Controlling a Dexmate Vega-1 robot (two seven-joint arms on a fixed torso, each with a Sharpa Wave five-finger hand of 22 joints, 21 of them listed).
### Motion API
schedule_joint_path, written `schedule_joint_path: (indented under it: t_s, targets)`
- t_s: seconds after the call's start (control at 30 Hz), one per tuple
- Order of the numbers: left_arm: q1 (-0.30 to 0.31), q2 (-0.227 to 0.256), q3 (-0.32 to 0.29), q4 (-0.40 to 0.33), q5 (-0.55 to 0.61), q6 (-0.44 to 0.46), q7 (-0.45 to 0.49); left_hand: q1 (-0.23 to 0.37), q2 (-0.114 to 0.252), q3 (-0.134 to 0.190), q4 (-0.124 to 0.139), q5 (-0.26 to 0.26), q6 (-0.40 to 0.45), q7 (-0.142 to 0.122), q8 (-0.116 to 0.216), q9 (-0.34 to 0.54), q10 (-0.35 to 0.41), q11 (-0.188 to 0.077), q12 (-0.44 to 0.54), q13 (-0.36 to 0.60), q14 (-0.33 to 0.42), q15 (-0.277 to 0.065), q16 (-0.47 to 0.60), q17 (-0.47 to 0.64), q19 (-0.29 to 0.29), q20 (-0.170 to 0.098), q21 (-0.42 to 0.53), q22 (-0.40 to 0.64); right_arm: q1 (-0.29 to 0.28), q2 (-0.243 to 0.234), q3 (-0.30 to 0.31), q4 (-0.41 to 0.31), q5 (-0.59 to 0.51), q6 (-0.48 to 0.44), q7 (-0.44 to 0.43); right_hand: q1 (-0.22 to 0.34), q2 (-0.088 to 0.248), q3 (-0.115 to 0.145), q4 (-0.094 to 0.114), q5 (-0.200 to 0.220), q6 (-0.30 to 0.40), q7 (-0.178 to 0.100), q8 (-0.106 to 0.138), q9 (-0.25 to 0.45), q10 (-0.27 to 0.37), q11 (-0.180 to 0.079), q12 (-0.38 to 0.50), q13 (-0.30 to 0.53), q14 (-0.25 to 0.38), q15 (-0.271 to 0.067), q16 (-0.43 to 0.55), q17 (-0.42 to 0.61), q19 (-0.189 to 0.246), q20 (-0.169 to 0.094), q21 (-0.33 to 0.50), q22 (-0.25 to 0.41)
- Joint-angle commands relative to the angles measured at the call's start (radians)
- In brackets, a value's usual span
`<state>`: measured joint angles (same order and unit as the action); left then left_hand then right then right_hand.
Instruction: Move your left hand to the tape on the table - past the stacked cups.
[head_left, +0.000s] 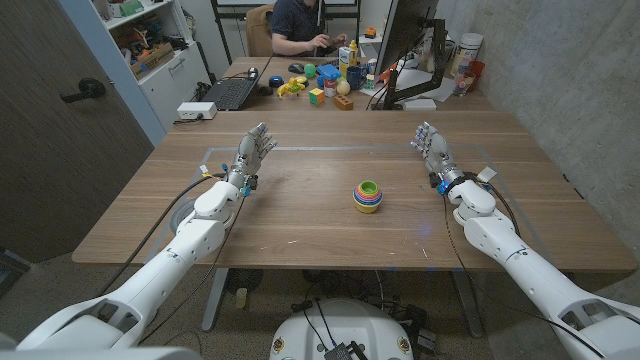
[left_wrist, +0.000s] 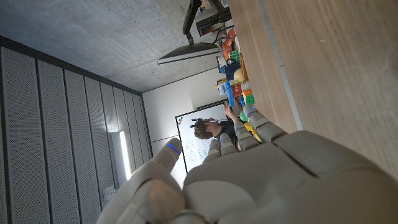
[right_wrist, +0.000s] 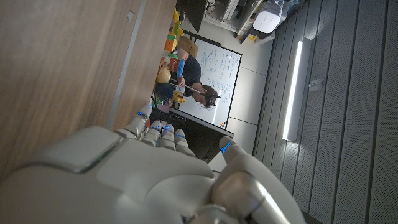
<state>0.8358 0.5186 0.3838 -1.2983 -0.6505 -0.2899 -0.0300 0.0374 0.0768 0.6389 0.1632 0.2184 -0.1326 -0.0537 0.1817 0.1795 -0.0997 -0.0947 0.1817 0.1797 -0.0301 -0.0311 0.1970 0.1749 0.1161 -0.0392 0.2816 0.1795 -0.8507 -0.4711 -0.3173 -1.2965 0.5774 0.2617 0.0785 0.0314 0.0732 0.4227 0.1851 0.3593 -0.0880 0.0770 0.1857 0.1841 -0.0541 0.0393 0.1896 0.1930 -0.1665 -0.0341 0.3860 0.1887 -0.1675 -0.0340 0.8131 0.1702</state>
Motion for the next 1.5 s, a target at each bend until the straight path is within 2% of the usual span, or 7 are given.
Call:
schedule_joint_path:
  t_s: [0.03, 0.3, 0.53, 0.67, 0.9, 1.2, 1.5]
  targets:
    - [-0.012, 0.025, 0.036, 0.004, -0.044, -0.022, 0.026, 0.001, 0.085, 0.007, 0.001, 0.006, -0.007, -0.002, 0.004, 0.003, -0.006, -0.005, 0.004, 0.002, -0.007, -0.039, 0.006, 0.002, 0.011, -0.047, 0.003, 0.001, -0.04, 0.229, 0.276, -0.005, -0.227, -0.087, 0.15, -0.002, 0.11, 0.006, 0.001, 0.007, -0.006, 0.001, 0.004, 0.005, -0.006, -0.001, 0.005, 0.001, -0.026, -0.002, 0.005, 0.002, -0.007, -0.082, 0.007, 0.004]
    - [-0.018, 0.031, 0.049, 0.009, -0.06, -0.048, 0.033, 0.001, 0.085, 0.007, 0.001, 0.006, 0.0, -0.004, 0.006, 0.003, 0.003, -0.005, 0.007, 0.002, -0.003, -0.039, 0.008, 0.002, 0.013, -0.045, 0.0, 0.002, -0.033, 0.351, 0.408, -0.004, -0.367, -0.118, 0.246, -0.002, 0.11, 0.007, 0.001, 0.007, -0.006, 0.0, 0.004, 0.005, -0.005, -0.001, 0.005, 0.001, -0.025, -0.002, 0.004, 0.002, -0.005, -0.082, 0.004, 0.004]
    - [-0.018, 0.044, 0.053, -0.007, -0.065, -0.073, 0.032, 0.005, 0.064, 0.002, -0.011, 0.006, 0.03, -0.066, 0.015, 0.004, 0.017, -0.016, 0.01, 0.002, 0.004, -0.032, 0.007, 0.0, 0.017, -0.012, -0.01, 0.002, -0.02, 0.425, 0.489, 0.004, -0.453, -0.127, 0.308, -0.002, 0.11, 0.007, 0.001, 0.007, -0.005, 0.001, 0.004, 0.005, -0.006, -0.002, 0.005, 0.001, -0.025, -0.002, 0.004, 0.002, -0.005, -0.082, 0.002, 0.004]
    - [-0.015, 0.059, 0.055, -0.026, -0.062, -0.081, 0.028, 0.012, 0.013, -0.018, -0.038, 0.009, 0.049, -0.114, 0.016, 0.005, 0.025, -0.025, 0.009, 0.003, 0.009, -0.022, 0.005, -0.001, 0.01, 0.042, -0.024, 0.003, -0.012, 0.457, 0.523, 0.007, -0.489, -0.129, 0.336, -0.002, 0.11, 0.007, 0.001, 0.007, -0.005, 0.0, 0.005, 0.005, -0.006, -0.003, 0.005, 0.001, -0.025, -0.003, 0.003, 0.002, -0.005, -0.083, 0.0, 0.004]
    - [0.005, 0.157, 0.058, -0.128, -0.008, -0.045, 0.04, 0.024, -0.055, -0.046, -0.079, 0.019, 0.065, -0.16, 0.016, 0.004, 0.03, -0.028, 0.007, 0.005, 0.002, -0.003, 0.002, 0.0, 0.001, 0.077, -0.043, 0.003, -0.001, 0.497, 0.569, 0.014, -0.536, -0.127, 0.372, -0.002, 0.11, 0.007, 0.001, 0.007, -0.004, 0.0, 0.005, 0.005, -0.004, -0.001, 0.006, 0.001, -0.023, -0.002, 0.003, 0.002, -0.003, -0.082, -0.003, 0.004]
    - [0.03, 0.301, 0.04, -0.26, 0.055, 0.023, 0.054, 0.043, -0.095, -0.062, -0.116, 0.03, 0.062, -0.166, 0.013, 0.005, 0.036, -0.031, 0.008, 0.006, -0.01, 0.026, 0.0, 0.003, -0.015, 0.114, -0.062, 0.003, 0.012, 0.53, 0.602, 0.029, -0.58, -0.122, 0.403, -0.003, 0.109, 0.006, 0.001, 0.007, -0.004, 0.0, 0.005, 0.005, -0.004, -0.001, 0.005, 0.001, -0.023, -0.003, 0.002, 0.002, -0.001, -0.083, -0.007, 0.004]
    - [0.085, 0.415, 0.001, -0.367, 0.099, 0.048, 0.076, 0.047, -0.106, -0.067, -0.124, 0.033, 0.066, -0.166, 0.014, 0.006, 0.033, -0.032, 0.007, 0.007, -0.021, 0.03, -0.002, 0.004, -0.026, 0.118, -0.07, 0.003, 0.021, 0.548, 0.62, 0.037, -0.607, -0.116, 0.425, -0.003, 0.109, 0.005, 0.002, 0.007, -0.003, 0.0, 0.005, 0.005, -0.004, -0.002, 0.005, 0.001, -0.022, -0.003, 0.001, 0.002, 0.0, -0.083, -0.01, 0.004]
